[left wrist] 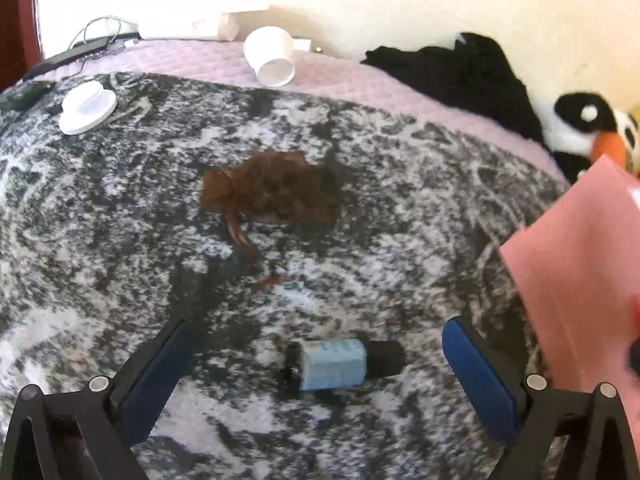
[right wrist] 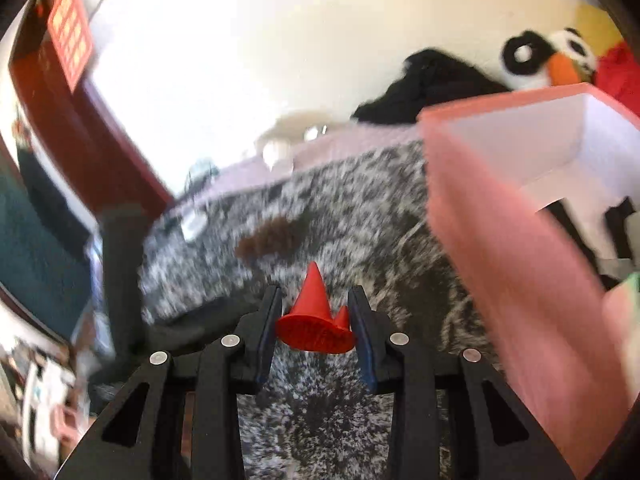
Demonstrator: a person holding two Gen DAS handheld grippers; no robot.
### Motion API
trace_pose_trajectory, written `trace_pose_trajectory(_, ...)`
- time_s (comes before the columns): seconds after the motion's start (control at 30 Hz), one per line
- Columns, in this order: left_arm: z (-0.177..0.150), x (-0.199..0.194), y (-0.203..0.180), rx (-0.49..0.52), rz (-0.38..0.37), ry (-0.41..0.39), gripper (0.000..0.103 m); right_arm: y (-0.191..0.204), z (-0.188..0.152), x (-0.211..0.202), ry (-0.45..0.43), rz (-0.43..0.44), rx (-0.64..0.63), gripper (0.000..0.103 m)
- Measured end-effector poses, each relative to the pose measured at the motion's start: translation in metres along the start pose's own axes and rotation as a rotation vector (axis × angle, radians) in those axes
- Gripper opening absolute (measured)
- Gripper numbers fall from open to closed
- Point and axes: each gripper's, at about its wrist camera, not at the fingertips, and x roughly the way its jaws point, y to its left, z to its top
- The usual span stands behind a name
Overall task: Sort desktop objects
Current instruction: 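Grasp the small blue-labelled bottle with the left gripper while the right grasps the red cone, then carry the blue-labelled bottle and red cone into the pink box and release both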
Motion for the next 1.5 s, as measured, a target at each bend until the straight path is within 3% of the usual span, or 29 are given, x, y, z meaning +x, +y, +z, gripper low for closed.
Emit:
trace_pose_trajectory(0.13, -0.004, 0.012, -0.013, 0.034, 0.059, 0.042, 0.102, -0.008, 0.014, -0.022, -0.049, 0.054, 0.057, 0.037)
trace_pose_trajectory(0.23, -0.013, 0.029, -0.02, 0.072, 0.147, 0.071, 0.102, -0.014, 0.02, -0.03, -0.065, 0.076, 0.09, 0.037)
trace_pose_trajectory(0.3, -0.019, 0.036, -0.024, 0.106, 0.191, 0.048, 0.099, -0.017, 0.021, -0.034, -0.068, 0.09, 0.109, 0.037)
trace_pose_trajectory(0.37, -0.02, 0.034, -0.03, 0.155, 0.195, 0.019, 0.064, -0.02, 0.022, -0.039, -0.073, 0.098, 0.122, 0.037)
trace_pose_trajectory(0.47, -0.013, 0.02, -0.032, 0.147, 0.112, -0.003, 0.064, -0.021, 0.024, -0.045, -0.081, 0.105, 0.125, 0.037)
trace_pose_trajectory(0.67, -0.003, -0.03, -0.051, 0.144, 0.019, -0.072, 0.064, -0.02, 0.03, -0.066, -0.125, 0.098, 0.121, 0.037)
trace_pose_trajectory(0.97, -0.023, -0.107, -0.159, 0.345, -0.144, -0.226, 0.064, -0.047, 0.037, -0.129, -0.253, -0.03, 0.176, 0.037)
trace_pose_trajectory(1.13, -0.04, -0.117, -0.207, 0.406, -0.264, -0.217, 0.064, -0.077, 0.039, -0.174, -0.327, -0.143, 0.22, 0.037)
trace_pose_trajectory(1.3, -0.055, -0.109, -0.237, 0.441, -0.299, -0.192, 0.064, -0.104, 0.038, -0.215, -0.378, -0.233, 0.242, 0.037)
trace_pose_trajectory(1.5, -0.074, -0.1, -0.273, 0.483, -0.341, -0.161, 0.065, -0.123, 0.036, -0.235, -0.394, -0.273, 0.257, 0.038)
